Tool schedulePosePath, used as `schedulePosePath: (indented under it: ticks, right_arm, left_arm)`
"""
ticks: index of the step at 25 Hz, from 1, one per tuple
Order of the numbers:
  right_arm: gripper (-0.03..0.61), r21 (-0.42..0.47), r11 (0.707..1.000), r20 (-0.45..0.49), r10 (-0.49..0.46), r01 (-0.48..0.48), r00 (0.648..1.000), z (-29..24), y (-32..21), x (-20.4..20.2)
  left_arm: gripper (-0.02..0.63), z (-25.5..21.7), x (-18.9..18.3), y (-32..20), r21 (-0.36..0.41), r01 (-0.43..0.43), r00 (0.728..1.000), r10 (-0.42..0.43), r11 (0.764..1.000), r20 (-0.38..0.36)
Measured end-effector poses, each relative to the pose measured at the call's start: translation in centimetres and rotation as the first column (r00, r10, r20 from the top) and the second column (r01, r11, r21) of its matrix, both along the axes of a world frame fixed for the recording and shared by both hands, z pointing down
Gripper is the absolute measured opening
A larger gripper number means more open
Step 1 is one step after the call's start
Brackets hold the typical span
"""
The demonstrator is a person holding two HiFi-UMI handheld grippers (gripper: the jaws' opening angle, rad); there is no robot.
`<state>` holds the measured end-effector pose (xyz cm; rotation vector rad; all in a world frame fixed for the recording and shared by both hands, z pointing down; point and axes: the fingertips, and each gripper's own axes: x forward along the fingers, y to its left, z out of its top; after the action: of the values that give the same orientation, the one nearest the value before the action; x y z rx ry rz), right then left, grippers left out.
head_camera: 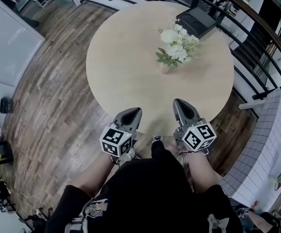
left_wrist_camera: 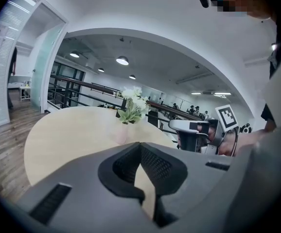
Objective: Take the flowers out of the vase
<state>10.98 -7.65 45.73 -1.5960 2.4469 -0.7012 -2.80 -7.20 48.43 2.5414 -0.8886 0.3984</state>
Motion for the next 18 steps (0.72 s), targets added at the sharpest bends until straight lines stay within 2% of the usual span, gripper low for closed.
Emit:
schedulePosePath:
  ticks: [18]
  right_arm:
    - [0.021,-0.08,0.987,0.005,-0.141,0.141,0.99,4.6,-7.8,5.2]
  left_arm:
    - [0.014,4.7,7.8,-10.2,0.03,0.075,0.993,-0.077,0.997,0.09]
